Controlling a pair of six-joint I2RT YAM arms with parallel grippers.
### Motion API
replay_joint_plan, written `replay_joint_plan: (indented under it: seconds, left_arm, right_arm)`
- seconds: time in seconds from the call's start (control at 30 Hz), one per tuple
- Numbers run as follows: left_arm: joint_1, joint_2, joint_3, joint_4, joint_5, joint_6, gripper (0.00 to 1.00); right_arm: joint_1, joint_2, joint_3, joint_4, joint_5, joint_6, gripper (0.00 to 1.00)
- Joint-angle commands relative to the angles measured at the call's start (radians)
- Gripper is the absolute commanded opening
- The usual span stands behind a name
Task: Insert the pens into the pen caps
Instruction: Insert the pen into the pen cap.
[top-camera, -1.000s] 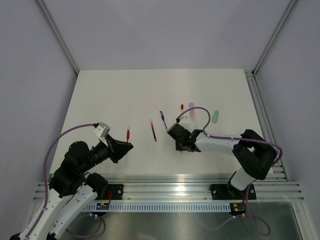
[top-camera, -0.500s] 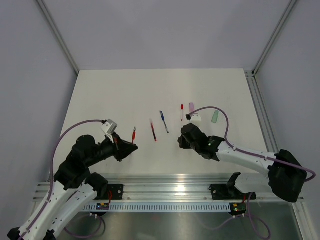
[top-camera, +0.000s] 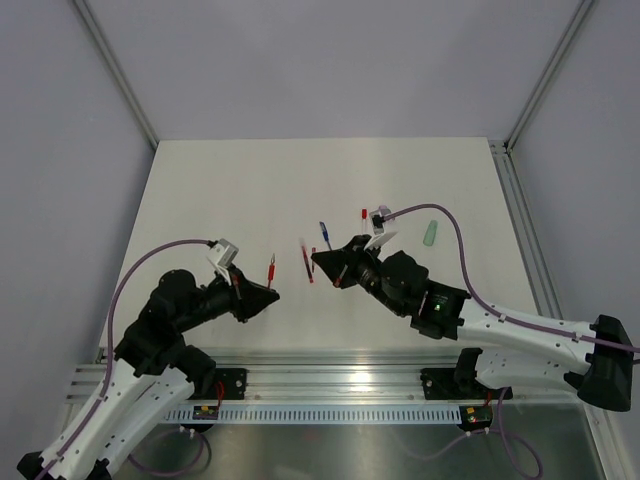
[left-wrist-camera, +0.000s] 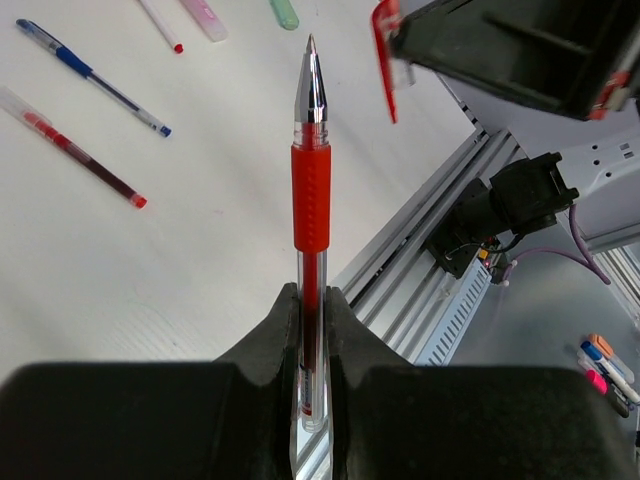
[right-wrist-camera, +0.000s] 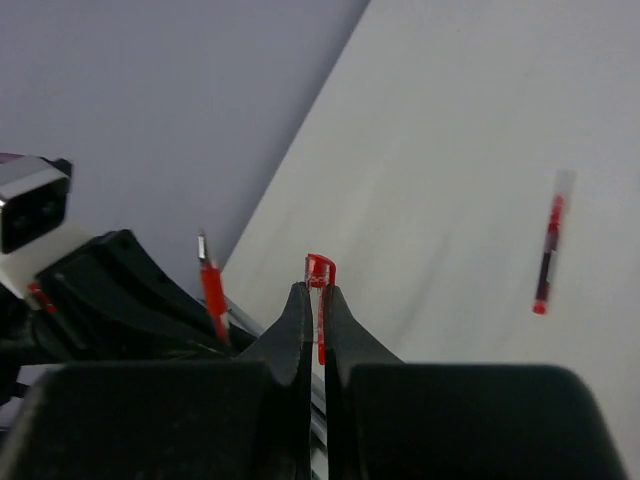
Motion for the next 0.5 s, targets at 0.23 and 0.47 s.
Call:
replay_joint_plan:
  seconds: [0.23,0.47]
  left_arm:
    - [0.004,-0.007,-0.045,0.139,0.141,-0.055,0.0]
    - [0.004,-0.014,-0.064,0.184,0.226,-0.075,0.0]
  right_arm:
    - [0.044,0.037,0.034,0.175,-0.005,-0.049,0.0]
    - [0.044,0.025,0.044,0.25,-0.076,-0.081,0.0]
